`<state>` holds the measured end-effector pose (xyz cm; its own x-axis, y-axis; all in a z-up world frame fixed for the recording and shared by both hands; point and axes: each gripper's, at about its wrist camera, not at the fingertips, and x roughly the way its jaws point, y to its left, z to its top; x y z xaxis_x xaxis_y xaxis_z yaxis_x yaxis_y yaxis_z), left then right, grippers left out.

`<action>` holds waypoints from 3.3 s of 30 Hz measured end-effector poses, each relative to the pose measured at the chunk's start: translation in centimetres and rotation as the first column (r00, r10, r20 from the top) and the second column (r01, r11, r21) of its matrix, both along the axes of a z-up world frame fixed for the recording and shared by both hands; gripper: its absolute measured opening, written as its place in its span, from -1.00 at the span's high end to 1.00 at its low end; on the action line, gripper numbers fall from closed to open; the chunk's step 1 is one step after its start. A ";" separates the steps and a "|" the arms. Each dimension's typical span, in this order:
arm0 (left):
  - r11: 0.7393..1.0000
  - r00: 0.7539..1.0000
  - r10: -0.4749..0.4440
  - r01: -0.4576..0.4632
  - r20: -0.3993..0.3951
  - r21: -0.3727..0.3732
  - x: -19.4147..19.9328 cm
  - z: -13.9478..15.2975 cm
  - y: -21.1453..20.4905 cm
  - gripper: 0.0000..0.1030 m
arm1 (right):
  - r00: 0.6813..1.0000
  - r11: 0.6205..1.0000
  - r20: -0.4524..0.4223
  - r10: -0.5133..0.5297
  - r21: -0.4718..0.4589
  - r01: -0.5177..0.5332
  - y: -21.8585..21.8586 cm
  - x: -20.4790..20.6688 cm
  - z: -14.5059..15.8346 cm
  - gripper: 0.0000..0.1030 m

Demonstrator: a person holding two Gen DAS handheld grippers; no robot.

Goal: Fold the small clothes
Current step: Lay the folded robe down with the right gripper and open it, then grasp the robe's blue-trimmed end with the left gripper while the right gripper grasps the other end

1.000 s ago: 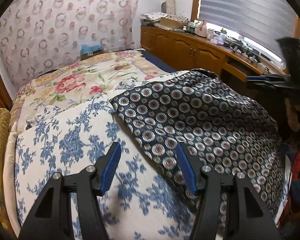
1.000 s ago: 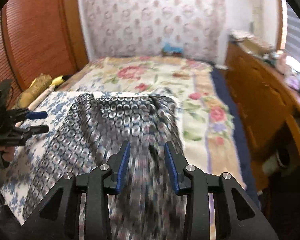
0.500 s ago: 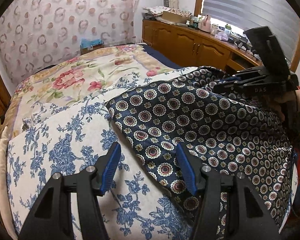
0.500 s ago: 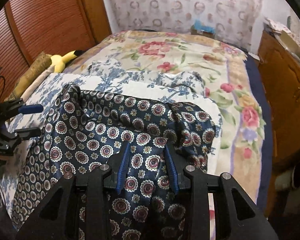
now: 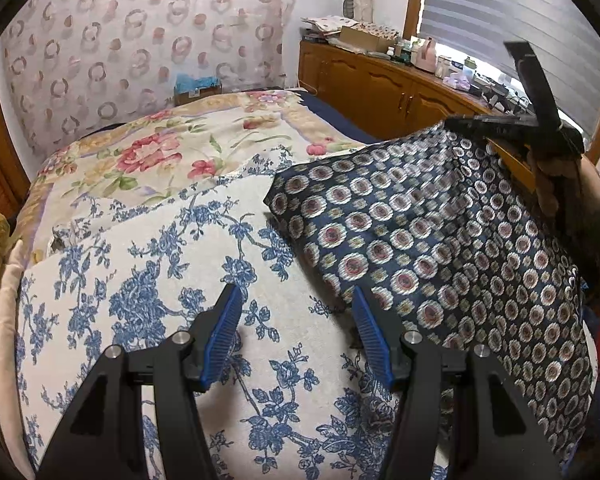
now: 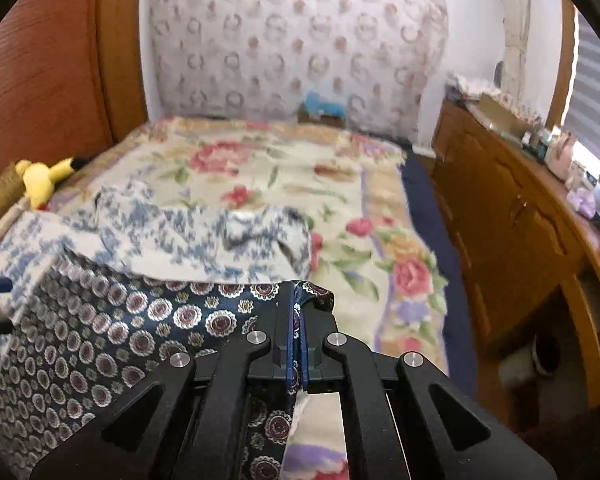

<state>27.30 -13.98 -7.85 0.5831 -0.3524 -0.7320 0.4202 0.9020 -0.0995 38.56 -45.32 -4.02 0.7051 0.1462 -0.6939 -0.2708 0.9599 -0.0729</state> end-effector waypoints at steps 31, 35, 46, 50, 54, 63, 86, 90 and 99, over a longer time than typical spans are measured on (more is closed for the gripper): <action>0.994 0.994 -0.111 0.111 -0.006 -0.017 -12.7 0.2 -2.3 -0.11 | 1.000 0.997 -0.006 0.016 0.082 -0.015 -0.7 -23.5 1.1 -0.13; 0.991 0.992 -0.125 0.124 -0.032 -0.042 -15.0 -0.4 -1.8 -0.11 | 1.000 0.996 0.004 0.013 0.089 -0.013 -0.3 -25.6 0.9 -0.14; 0.979 0.980 -0.170 0.157 -0.101 -0.127 -19.0 -1.3 -3.2 -0.11 | 1.000 0.995 0.018 -0.023 0.096 0.021 0.2 -29.4 -0.2 -0.15; 0.972 0.972 -0.196 0.175 -0.131 -0.155 -19.8 -1.6 -4.1 -0.11 | 0.999 0.994 0.021 -0.025 0.102 0.023 0.3 -30.5 -0.6 -0.15; 0.967 0.967 -0.221 0.200 -0.128 -0.156 -20.3 -1.6 -4.7 0.06 | 0.999 0.994 0.020 -0.027 0.106 0.025 0.4 -31.0 -1.0 -0.16; 0.942 0.963 -0.257 0.232 -0.078 -0.241 -19.6 1.6 -4.9 1.00 | 0.997 0.989 0.018 0.073 0.131 -0.074 2.2 -32.3 -1.2 -0.27; 0.918 0.977 -0.203 0.214 0.068 -0.335 -16.7 8.7 -3.6 1.00 | 0.980 0.965 0.002 0.198 -0.177 -0.195 6.0 -30.0 -5.5 -0.41; 0.910 0.978 -0.185 0.207 0.094 -0.359 -17.1 9.6 -2.2 1.00 | 0.985 0.964 0.004 0.171 -0.209 -0.167 4.7 -29.3 -5.8 -0.41; 0.907 0.982 -0.134 0.175 0.129 -0.384 -18.2 10.5 0.9 1.00 | 0.980 0.968 0.061 0.188 -0.183 -0.175 3.6 -28.6 -3.4 0.87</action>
